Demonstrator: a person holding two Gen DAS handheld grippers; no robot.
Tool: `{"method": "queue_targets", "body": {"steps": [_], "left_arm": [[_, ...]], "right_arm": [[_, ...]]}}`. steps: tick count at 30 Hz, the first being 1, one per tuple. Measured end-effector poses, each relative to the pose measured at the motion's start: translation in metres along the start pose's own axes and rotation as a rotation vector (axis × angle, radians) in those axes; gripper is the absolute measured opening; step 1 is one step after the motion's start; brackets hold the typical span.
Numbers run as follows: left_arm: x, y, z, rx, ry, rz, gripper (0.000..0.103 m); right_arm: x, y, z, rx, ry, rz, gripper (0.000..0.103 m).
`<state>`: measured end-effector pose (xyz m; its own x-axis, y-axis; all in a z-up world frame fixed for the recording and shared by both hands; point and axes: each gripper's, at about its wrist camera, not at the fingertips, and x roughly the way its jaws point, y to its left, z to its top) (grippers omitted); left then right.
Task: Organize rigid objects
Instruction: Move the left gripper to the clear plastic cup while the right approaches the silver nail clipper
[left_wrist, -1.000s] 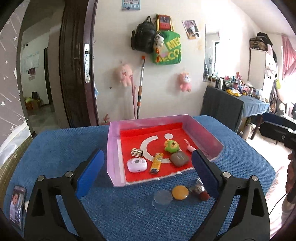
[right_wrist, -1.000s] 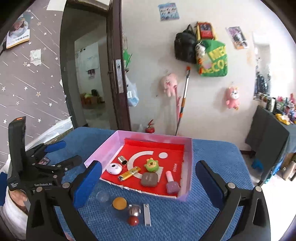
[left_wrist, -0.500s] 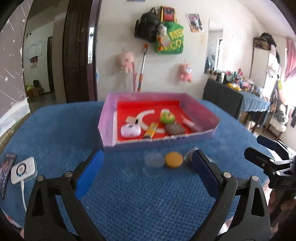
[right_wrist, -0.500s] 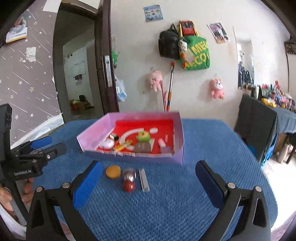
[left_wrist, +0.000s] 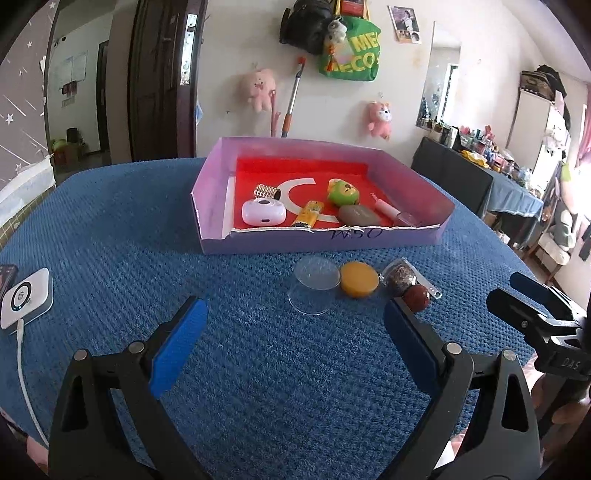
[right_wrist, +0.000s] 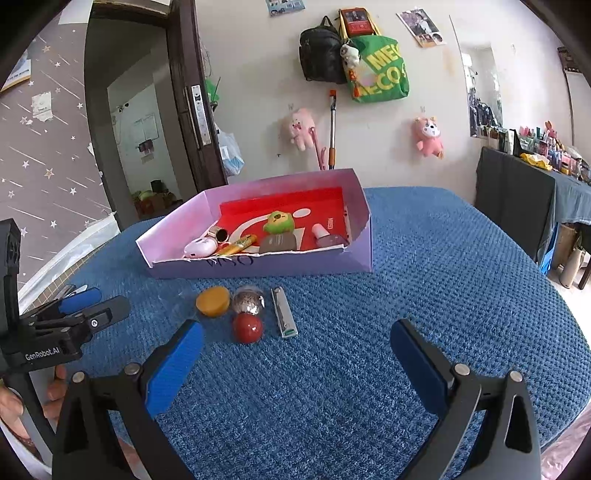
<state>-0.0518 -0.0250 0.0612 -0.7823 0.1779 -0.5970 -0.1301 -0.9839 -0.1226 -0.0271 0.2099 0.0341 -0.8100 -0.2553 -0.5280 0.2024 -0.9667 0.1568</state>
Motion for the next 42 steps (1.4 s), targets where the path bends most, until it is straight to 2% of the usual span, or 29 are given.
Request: {"method": "queue_targets", "body": {"steps": [17,27,37,42], "left_arm": [[0.008,0.003,0.003,-0.004,0.029,0.011,0.098],[0.021,0.000,0.014,0.011,0.064,-0.016,0.098],[0.046,0.006,0.023,0.036,0.149,-0.010,0.098],[0.062,0.012,0.025,0.016,0.200,-0.023,0.097]], "right_arm": [[0.008,0.000,-0.002,0.006,0.022,0.005,0.103],[0.017,0.000,0.003,-0.012,0.057,0.011,0.103],[0.045,-0.003,0.012,-0.005,0.150,0.047,0.103],[0.066,-0.015,0.026,0.004,0.223,0.016,0.103]]}}
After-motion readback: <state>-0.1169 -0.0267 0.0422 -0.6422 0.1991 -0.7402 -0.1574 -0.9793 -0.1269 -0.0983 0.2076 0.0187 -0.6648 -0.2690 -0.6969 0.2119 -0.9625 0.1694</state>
